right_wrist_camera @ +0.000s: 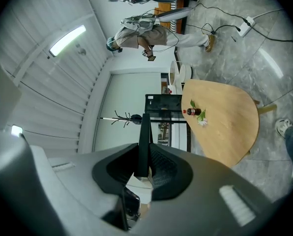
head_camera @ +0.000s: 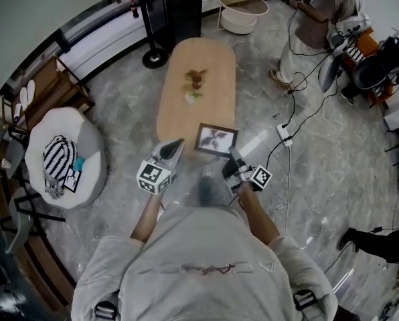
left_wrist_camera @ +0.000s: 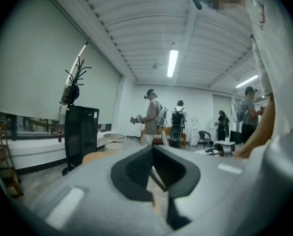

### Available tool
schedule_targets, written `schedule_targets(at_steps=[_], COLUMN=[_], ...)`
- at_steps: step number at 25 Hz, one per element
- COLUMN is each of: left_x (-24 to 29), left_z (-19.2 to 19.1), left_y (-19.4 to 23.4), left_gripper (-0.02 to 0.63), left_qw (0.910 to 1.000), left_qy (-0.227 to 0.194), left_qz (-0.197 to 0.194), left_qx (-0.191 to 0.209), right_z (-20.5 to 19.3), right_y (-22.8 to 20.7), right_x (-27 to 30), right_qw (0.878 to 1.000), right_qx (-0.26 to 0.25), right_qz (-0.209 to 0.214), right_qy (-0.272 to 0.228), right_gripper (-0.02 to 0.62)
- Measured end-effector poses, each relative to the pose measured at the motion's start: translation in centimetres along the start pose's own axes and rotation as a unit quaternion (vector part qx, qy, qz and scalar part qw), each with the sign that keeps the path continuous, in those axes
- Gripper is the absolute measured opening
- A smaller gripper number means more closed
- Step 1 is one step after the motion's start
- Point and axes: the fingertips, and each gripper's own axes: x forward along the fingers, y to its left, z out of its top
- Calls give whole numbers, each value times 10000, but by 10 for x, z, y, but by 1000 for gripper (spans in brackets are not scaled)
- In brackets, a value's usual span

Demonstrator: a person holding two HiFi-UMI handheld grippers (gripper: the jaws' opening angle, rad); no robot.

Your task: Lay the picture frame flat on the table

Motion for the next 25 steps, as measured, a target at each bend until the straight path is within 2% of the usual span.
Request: schedule_targets(at_steps=[25], left_x=[148], left_z=[43], left_y=[141], left_gripper=[0], left_qw=[9979], left_qy=[108], left_qz=[637], left_qx=[-48], right_z=[124], right_y=[-28], right_x=[191], right_qw=[9977], right_qx=[222], right_qz=[-3], right_qy=[645], right_gripper=[77])
